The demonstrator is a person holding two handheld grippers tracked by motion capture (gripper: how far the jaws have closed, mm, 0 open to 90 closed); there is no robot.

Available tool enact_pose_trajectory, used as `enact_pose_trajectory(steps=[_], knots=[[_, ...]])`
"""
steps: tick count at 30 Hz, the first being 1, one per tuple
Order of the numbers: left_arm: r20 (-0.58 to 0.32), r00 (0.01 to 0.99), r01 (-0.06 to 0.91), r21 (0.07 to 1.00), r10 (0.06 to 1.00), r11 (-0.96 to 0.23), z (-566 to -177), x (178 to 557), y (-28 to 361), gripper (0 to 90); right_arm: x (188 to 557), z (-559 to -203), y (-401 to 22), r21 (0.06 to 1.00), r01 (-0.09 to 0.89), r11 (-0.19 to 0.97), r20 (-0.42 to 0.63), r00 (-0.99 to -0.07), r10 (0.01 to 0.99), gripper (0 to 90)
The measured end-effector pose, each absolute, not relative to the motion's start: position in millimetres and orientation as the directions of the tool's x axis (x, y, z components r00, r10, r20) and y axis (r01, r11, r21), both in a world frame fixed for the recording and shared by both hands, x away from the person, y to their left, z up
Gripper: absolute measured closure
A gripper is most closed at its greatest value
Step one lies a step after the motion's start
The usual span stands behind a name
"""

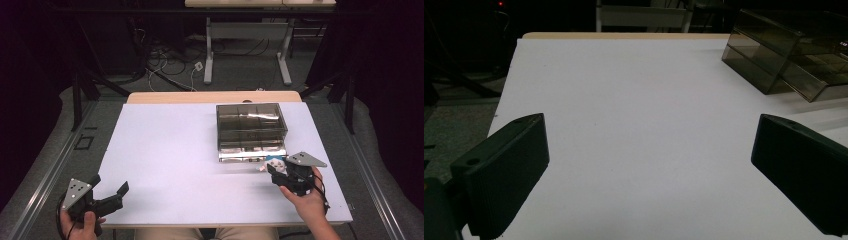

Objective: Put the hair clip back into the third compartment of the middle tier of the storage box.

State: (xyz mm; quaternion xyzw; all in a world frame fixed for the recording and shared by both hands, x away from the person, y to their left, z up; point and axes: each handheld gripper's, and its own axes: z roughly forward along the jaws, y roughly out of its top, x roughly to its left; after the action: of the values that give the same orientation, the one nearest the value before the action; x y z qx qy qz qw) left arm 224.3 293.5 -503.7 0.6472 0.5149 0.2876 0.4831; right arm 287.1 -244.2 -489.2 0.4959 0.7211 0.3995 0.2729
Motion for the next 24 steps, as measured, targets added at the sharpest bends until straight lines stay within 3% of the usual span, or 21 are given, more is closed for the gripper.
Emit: enact_pose_trajectory(steps=[24], knots=[[-0.123,0.306,0.399,0.917,0.944,-0.010,-504,225,293,2.2,324,-459,-244,0.856,0.481,0.190,-0.010,-0.352,0.936,40.6]])
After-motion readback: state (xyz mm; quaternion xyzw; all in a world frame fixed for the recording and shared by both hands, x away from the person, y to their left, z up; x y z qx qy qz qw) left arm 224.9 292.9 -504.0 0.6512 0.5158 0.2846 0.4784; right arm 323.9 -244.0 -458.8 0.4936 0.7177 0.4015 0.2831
